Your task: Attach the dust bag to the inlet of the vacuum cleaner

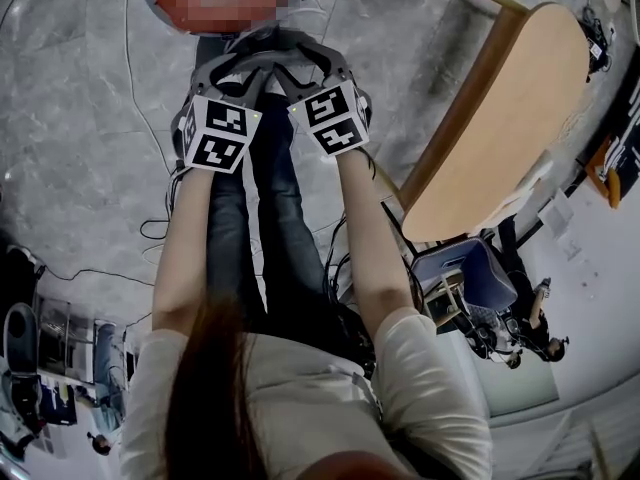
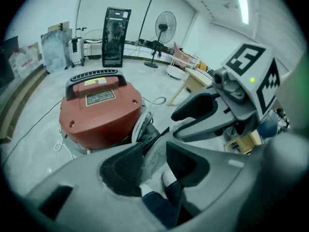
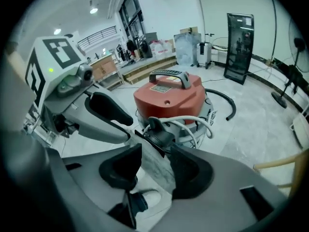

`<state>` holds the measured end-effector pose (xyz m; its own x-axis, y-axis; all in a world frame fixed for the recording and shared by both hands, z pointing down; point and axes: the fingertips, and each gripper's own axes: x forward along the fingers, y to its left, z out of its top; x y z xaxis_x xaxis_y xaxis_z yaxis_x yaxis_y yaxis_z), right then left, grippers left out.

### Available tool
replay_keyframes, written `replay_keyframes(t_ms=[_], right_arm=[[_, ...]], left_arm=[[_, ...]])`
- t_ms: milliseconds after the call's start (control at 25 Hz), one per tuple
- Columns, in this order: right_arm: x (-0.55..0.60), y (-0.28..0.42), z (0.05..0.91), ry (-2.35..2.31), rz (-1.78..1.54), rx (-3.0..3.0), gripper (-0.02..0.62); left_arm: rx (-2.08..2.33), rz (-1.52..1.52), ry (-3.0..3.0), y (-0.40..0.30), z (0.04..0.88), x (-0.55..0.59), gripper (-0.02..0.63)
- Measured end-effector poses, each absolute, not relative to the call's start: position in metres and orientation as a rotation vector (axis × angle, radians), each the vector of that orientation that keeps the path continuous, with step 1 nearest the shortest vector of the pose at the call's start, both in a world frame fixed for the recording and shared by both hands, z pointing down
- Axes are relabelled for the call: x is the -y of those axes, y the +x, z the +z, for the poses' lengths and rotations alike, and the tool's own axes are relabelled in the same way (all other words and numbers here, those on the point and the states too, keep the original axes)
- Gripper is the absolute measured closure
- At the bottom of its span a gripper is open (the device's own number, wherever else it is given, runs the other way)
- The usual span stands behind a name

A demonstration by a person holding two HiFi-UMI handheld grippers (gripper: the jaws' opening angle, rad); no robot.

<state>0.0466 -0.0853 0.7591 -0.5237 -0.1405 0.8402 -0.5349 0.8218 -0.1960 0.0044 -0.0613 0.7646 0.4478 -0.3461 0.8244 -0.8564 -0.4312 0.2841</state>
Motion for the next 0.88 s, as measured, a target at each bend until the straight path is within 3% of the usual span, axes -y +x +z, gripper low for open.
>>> replay_keyframes(t_ms=[400,880], right_arm=[[0.112,0.044,0.702,0.845,0.691,2.205,0.59],[0.159,0.041,0.564,1.044,0.651,2.34,0.594]], left_arm=[[1.253,0.702,2.008,-0.008,0.689,0.105,0.563],[1.438,0.47,2.132,-0.018,0.552,0.148,0.589]])
